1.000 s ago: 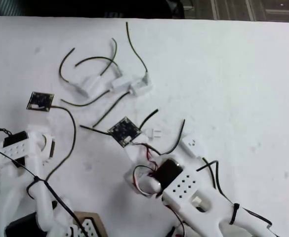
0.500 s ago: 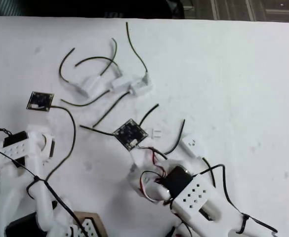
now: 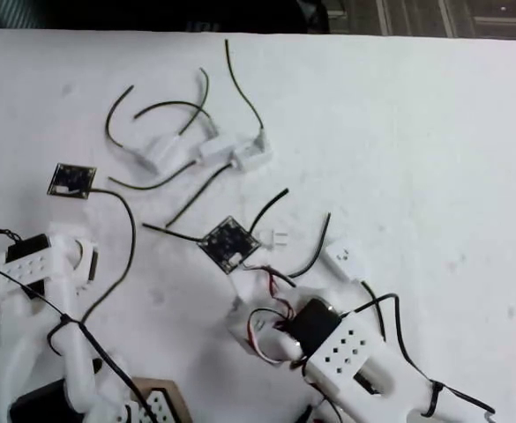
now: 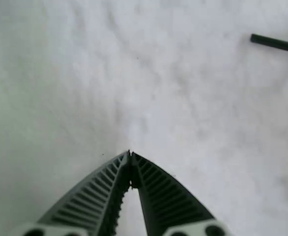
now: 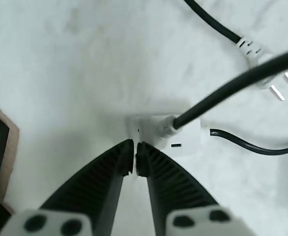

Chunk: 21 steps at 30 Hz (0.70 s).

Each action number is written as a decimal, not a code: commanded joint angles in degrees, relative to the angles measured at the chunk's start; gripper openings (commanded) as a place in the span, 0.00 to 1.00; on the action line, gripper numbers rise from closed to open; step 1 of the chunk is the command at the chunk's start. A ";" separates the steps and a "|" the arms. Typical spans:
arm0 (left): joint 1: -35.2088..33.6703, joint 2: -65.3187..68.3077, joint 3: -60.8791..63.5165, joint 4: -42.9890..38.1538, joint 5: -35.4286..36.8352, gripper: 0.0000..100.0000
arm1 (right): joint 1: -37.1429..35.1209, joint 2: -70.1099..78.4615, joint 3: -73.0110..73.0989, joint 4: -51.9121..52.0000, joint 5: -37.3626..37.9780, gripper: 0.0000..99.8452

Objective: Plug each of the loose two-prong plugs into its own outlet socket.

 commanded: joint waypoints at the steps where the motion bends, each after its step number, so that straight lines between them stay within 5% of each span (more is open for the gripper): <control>1: -0.57 -2.07 -0.18 -0.70 0.26 0.03 | 0.22 -1.27 -0.44 -0.48 -0.53 0.03; 6: -0.57 -2.07 -0.18 -0.70 0.26 0.03 | 0.22 -0.92 -2.37 2.95 -0.53 0.14; 21: -0.57 -2.07 -0.18 -0.70 0.26 0.02 | 7.96 -0.84 -9.14 8.04 2.20 0.14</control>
